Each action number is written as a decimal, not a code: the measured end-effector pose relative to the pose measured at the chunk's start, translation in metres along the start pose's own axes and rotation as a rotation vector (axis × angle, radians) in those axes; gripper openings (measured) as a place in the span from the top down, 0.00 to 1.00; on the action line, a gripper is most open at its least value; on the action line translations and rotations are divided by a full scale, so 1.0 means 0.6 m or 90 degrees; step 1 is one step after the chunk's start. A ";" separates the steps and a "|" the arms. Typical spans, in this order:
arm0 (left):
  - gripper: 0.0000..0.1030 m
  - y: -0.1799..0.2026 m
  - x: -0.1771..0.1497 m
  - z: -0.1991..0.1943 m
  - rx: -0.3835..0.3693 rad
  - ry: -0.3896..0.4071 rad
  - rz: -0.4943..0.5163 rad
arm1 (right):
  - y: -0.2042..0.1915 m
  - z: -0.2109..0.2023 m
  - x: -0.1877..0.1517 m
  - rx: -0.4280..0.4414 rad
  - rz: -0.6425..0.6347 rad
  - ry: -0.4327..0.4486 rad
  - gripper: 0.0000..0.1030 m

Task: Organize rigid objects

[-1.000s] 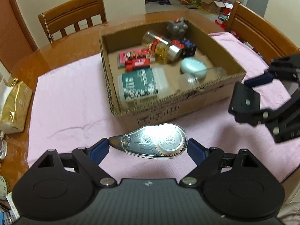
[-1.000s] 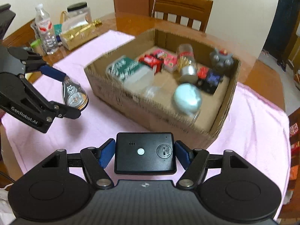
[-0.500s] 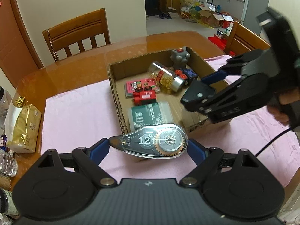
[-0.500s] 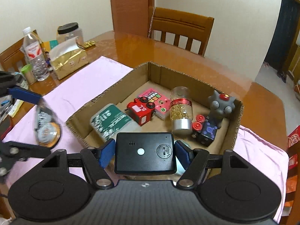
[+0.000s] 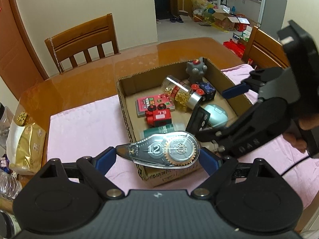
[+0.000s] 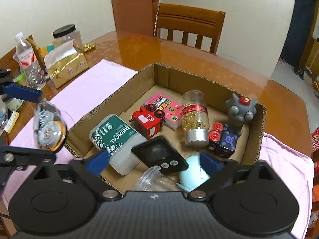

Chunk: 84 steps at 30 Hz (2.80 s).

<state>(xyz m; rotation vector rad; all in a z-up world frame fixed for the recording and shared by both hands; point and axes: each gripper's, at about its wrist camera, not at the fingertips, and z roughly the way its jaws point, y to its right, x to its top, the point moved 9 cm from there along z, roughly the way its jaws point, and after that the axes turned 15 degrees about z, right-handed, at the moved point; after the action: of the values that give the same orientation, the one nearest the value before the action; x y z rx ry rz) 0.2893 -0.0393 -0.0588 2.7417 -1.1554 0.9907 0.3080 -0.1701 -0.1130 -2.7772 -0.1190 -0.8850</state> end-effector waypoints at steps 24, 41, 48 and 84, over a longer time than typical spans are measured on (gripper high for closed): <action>0.10 -0.063 0.140 0.204 0.029 0.011 -0.010 | 0.040 -0.074 -0.032 -0.074 0.117 0.017 0.00; 0.04 -0.079 0.110 0.106 0.096 0.023 -0.033 | 0.051 -0.090 -0.013 -0.115 0.149 0.017 0.00; 0.04 -0.050 0.052 0.004 0.128 0.027 -0.080 | 0.062 -0.094 -0.031 -0.162 0.180 -0.011 0.00; 0.04 0.031 0.000 -0.075 0.117 -0.032 -0.150 | 0.045 -0.183 -0.061 -0.205 0.217 -0.003 0.00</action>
<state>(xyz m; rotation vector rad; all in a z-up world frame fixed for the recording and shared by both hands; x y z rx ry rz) 0.2524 -0.0423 -0.0269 2.9703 -0.7544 1.0502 0.2201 -0.2227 -0.0521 -2.9533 0.5253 -0.8706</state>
